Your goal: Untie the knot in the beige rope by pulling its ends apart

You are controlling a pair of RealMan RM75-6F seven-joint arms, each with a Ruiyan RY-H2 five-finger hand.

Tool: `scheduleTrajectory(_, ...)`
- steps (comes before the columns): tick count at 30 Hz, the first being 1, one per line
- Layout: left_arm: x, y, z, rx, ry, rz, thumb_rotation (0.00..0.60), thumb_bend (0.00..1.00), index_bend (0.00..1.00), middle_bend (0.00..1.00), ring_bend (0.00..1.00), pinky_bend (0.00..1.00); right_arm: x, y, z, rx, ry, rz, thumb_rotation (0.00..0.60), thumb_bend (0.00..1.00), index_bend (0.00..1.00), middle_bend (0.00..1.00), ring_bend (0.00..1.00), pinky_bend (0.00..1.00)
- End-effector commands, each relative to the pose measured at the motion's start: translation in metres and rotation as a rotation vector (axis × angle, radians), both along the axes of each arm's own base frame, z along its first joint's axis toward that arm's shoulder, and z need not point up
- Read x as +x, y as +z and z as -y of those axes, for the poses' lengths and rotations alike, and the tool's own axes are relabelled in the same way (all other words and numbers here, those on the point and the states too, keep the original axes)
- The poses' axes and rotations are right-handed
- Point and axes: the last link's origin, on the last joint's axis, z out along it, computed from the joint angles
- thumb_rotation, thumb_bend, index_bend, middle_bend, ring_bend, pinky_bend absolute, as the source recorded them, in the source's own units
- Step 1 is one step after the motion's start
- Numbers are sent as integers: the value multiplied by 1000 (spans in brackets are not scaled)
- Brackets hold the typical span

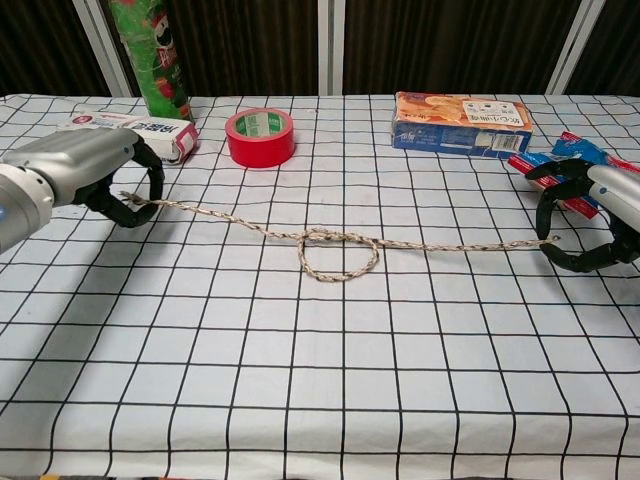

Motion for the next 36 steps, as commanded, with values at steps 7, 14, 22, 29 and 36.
scheduleTrajectory(7, -11, 14, 1, 20, 15, 29, 600, 469, 608, 260, 31, 113, -4, 16, -11, -42, 1, -12, 600, 362, 664, 126, 0, 0)
scheduleTrajectory(14, -24, 22, 3, 18, 36, 39, 600, 468, 610, 261, 31, 113, -13, 33, -17, -77, -25, -8, 600, 362, 666, 127, 0, 0)
scheduleTrajectory(22, -42, 33, 2, 36, 66, 41, 600, 468, 610, 261, 31, 113, -23, 45, -25, -90, -42, -19, 600, 363, 670, 127, 0, 0)
scheduleTrajectory(29, -60, 48, 0, 70, 89, 40, 600, 468, 610, 261, 31, 113, -34, 57, -32, -124, -63, -20, 600, 363, 671, 127, 0, 0)
scheduleTrajectory(36, -78, 59, 3, 79, 106, 36, 600, 467, 614, 261, 31, 113, -46, 69, -36, -151, -91, -28, 600, 362, 672, 127, 0, 0)
